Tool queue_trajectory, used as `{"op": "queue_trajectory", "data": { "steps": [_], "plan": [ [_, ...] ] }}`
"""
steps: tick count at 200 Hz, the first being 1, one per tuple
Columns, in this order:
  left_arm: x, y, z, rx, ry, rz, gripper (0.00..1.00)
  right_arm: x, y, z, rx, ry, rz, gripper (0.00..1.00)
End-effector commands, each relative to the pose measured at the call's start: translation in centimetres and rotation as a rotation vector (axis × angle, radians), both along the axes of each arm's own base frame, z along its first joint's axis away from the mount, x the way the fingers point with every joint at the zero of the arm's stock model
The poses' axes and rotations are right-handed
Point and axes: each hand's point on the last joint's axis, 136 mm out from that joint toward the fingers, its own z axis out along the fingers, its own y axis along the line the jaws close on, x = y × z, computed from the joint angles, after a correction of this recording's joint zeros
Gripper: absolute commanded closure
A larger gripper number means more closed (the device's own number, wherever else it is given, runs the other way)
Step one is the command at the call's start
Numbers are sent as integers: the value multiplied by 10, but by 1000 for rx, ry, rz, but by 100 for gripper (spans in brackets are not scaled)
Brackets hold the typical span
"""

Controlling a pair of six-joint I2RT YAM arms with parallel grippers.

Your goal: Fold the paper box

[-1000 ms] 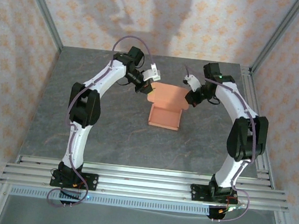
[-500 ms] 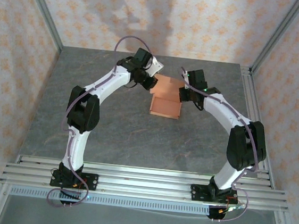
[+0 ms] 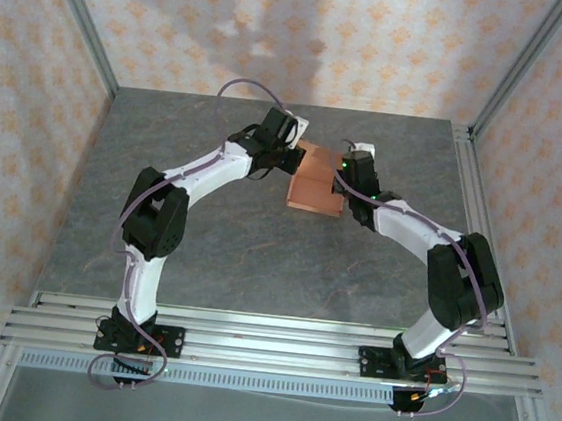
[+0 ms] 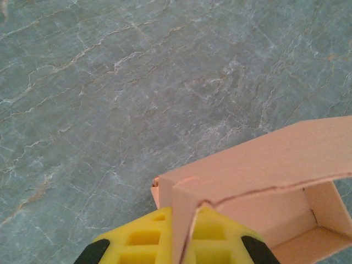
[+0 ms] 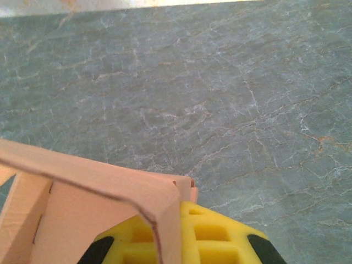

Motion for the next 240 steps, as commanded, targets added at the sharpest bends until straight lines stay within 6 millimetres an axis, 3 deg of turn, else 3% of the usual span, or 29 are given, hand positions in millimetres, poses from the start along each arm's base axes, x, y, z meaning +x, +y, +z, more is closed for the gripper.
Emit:
{"op": "queue_trajectory", "data": {
  "steps": [1, 70, 133, 201, 240],
  "plan": [
    [2, -5, 26, -77, -80, 35, 100, 13, 1, 53, 133, -218, -83, 100],
    [-2, -6, 4, -99, -80, 89, 100, 8, 7, 41, 144, -299, -68, 100],
    [-7, -16, -24, -119, -32, 95, 100, 0, 5, 19, 118, -303, -43, 100],
    [-20, -21, -32, -63, -54, 114, 100, -8, 4, 2, 98, -311, -30, 100],
    [-29, -18, -26, -85, -139, 173, 100, -17, 1, -2, 85, -354, -35, 100]
  ]
}}
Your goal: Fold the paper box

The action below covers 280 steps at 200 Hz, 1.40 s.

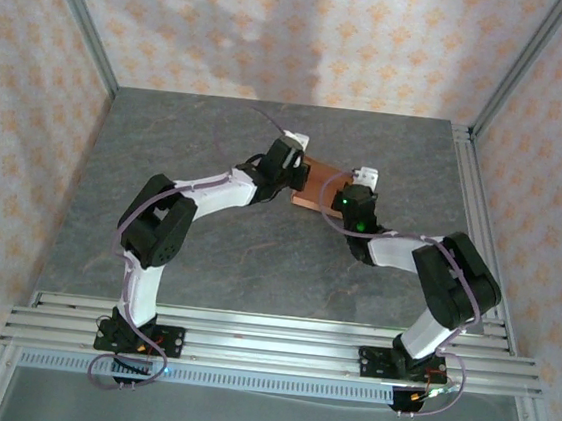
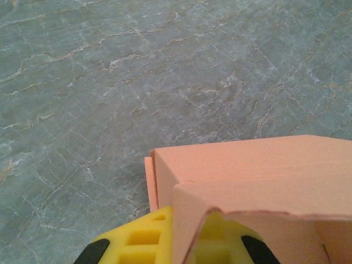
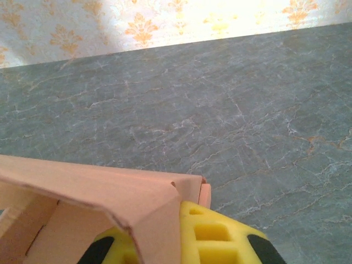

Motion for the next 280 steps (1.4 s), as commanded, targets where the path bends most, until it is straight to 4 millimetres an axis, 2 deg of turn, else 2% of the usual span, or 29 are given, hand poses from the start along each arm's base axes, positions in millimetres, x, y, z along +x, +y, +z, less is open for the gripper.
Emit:
{"op": "queue_trajectory", "data": {
  "steps": [1, 63, 110, 123, 160, 174, 184, 196, 234, 280],
  "plan": [
    [-13, 2, 0, -12, -29, 40, 100, 2, 11, 22, 49, -123, 22, 100],
    [-25, -7, -7, -23, -96, 28, 100, -6, 12, 4, 75, -151, 49, 100],
    [-32, -8, -21, 11, -101, 30, 100, -13, 16, 11, 92, -178, 91, 96],
    [-33, -7, -23, 27, -98, 35, 100, -15, 19, 17, 106, -187, 110, 88],
    [-29, -1, -28, 78, -78, 64, 100, -27, 13, 31, 124, -210, 115, 46],
    [-29, -1, -29, 82, -79, 63, 100, -35, 10, 36, 141, -216, 121, 34],
    [-28, 0, -30, 86, -78, 66, 100, -40, 7, 38, 151, -210, 119, 28],
    [-28, -1, -29, 86, -79, 63, 100, -47, -1, 40, 163, -196, 96, 27],
    [-27, -3, -31, 92, -73, 53, 100, -69, -20, 67, 220, -179, 39, 26],
    [-26, -5, -34, 92, -69, 50, 100, -86, -30, 131, 328, -210, 23, 25]
  ]
}}
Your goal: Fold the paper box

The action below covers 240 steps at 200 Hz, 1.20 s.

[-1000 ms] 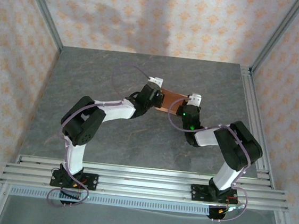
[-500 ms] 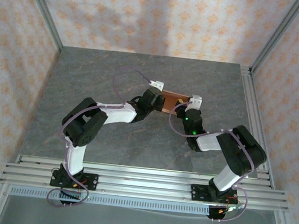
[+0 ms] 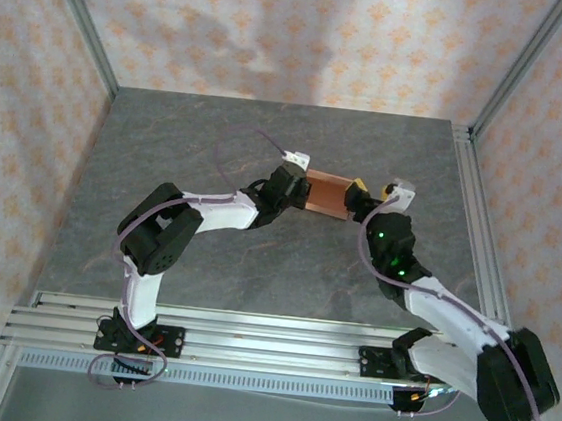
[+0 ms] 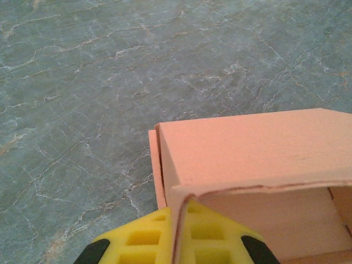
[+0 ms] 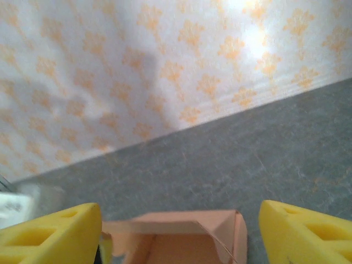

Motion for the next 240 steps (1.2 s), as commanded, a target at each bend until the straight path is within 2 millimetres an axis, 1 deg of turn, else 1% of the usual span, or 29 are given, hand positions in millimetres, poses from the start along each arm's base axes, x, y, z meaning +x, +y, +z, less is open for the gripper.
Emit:
{"op": "queue_trajectory", "data": {
  "steps": [1, 10, 19, 31, 43, 61, 66, 69, 77, 98, 114, 134, 156, 160, 162, 169, 171, 175, 178, 180, 197, 201, 211, 216, 225, 228, 235, 237, 240],
  "plan": [
    [-2, 0, -17, 49, 33, 2, 100, -6, -6, 10, 43, 56, -21, 25],
    [-2, -1, -16, 44, 34, 0, 100, -3, -8, 19, 70, 63, -34, 25],
    [-2, -2, -16, 41, 33, -3, 100, 1, -10, 23, 85, 104, -47, 26],
    [-3, -2, -17, 39, 36, -6, 100, 12, -15, 18, 115, 194, -75, 27],
    [-3, -2, -17, 37, 37, -6, 100, 22, -18, 9, 150, 280, -93, 27],
    [-4, -3, -19, 31, 40, -10, 95, 38, -20, -7, 186, 355, -105, 28],
    [-4, -3, -19, 28, 40, -10, 95, 40, -22, -7, 198, 364, -110, 28],
    [-4, -3, -19, 28, 41, -10, 95, 44, -22, -15, 196, 386, -114, 28],
    [-4, -3, -18, 24, 41, -10, 94, 50, -22, -23, 211, 417, -114, 29],
    [-5, -2, -18, 19, 42, -2, 91, 64, -11, -38, 254, 478, -56, 29],
    [-6, -1, -15, 10, 37, 1, 87, 71, -4, -52, 253, 523, -41, 29],
    [-8, 2, -12, 11, 32, 10, 80, 76, -3, -71, 239, 566, -48, 29],
    [-12, 6, -6, 9, 29, 13, 79, 79, -4, -90, 229, 605, -62, 29],
    [-13, 8, -5, 11, 28, 14, 65, 79, -5, -93, 226, 612, -64, 29],
    [-14, 8, -6, 13, 30, 14, 62, 80, -5, -94, 226, 613, -65, 29],
    [-16, 10, -10, 21, 40, 12, 59, 79, -6, -99, 223, 624, -71, 29],
    [-17, 10, 0, 7, 24, 11, 59, 80, -6, -100, 223, 627, -73, 29],
    [-18, 11, 4, 3, 20, 8, 58, 79, -6, -103, 220, 632, -76, 29],
    [-20, 11, 5, 2, 20, 4, 50, 79, -7, -104, 220, 636, -79, 29],
    [-21, 11, 5, 0, 20, 2, 48, 79, -7, -106, 218, 637, -79, 29],
    [-31, 13, 8, -16, 25, -33, 43, 79, -8, -113, 214, 652, -83, 29],
    [-35, 13, 8, -20, 23, -41, 36, 79, -9, -115, 214, 656, -84, 29],
    [-43, 16, 10, -33, 8, -57, 33, 79, -10, -119, 211, 661, -84, 29],
    [-47, 17, 12, -39, 3, -68, 25, 79, -10, -121, 208, 665, -83, 29],
    [-54, 19, 16, -50, -8, -86, 21, 79, -10, -124, 202, 668, -83, 28],
    [-57, 20, 18, -52, -11, -90, 15, 79, -10, -125, 199, 670, -80, 28],
    [-62, 22, 23, -61, -21, -101, 10, 78, -10, -128, 193, 676, -74, 28],
    [-63, 22, 24, -66, -24, -105, 4, 78, -10, -128, 190, 676, -71, 28],
    [-65, 23, 27, -69, -30, -108, 0, 78, -9, -130, 186, 680, -68, 28]
  ]
}}
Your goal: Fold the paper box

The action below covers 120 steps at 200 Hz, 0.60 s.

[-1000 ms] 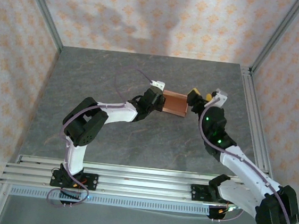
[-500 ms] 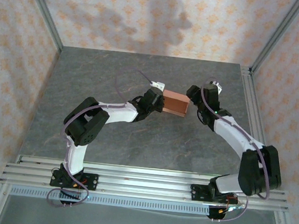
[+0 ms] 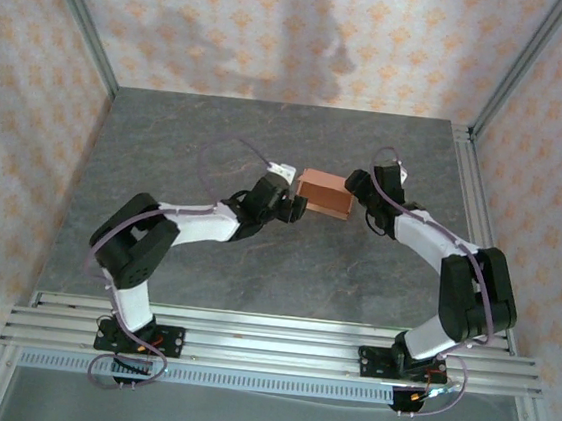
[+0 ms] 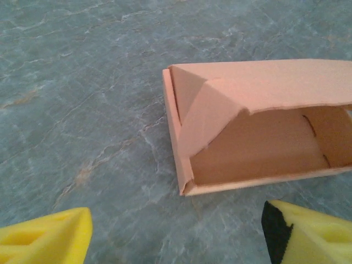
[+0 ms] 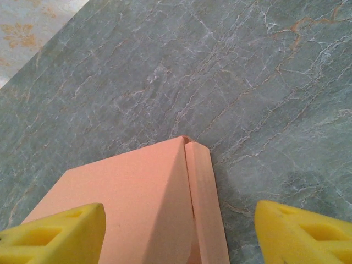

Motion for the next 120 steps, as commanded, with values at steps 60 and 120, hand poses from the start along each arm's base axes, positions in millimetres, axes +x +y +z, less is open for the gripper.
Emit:
{"op": "queue_trajectory", "data": {
  "steps": [60, 120],
  "plan": [
    [-14, 16, 77, -247, -80, 7, 0, -1, 1, -32, -55, 46, 102, 35],
    [25, 32, 59, -401, 151, 135, 0, 6, 10, -48, -99, 74, 225, 43]
  ]
}}
